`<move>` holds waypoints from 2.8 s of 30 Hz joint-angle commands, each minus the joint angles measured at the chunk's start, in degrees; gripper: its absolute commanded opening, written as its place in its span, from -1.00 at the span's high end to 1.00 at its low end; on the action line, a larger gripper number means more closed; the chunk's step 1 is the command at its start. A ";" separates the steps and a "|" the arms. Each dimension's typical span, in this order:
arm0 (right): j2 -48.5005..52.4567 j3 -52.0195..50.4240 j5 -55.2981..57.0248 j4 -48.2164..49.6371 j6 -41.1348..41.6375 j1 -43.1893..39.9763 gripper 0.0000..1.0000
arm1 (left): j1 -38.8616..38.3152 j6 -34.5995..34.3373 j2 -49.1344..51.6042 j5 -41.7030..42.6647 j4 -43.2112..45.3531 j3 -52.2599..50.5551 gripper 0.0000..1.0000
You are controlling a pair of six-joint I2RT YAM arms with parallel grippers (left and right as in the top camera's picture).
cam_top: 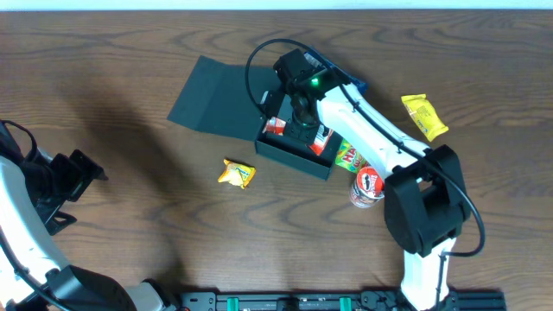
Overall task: Pack container
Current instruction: 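Carry the Hello Panda box over the black box and lower it inside, then open the right gripper and withdraw it from the box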
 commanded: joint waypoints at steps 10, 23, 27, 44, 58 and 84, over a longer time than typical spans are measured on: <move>-0.07 1.09 4.20 -0.37 -1.95 0.07 -0.01 | 0.22 0.00 -0.20 -0.24 -0.15 0.63 -0.91; -2.40 1.05 -7.72 -0.22 15.74 -1.16 0.98 | 0.22 0.00 -0.20 -0.24 -0.15 0.63 -0.90; -2.38 1.03 -10.67 -1.16 16.70 -1.07 0.97 | 0.22 0.00 -0.20 -0.24 -0.15 0.63 -0.90; -0.87 -10.23 -5.95 7.26 14.73 -0.42 0.97 | 0.22 0.00 -0.20 -0.22 -0.15 0.63 -0.90; -6.32 -7.98 4.72 6.84 23.58 -1.70 0.98 | 0.22 0.00 -0.20 -0.22 -0.15 0.63 -0.91; -5.49 -14.27 -2.51 11.21 28.17 1.25 0.97 | 0.22 -0.02 -0.20 -0.24 -0.17 0.63 -0.90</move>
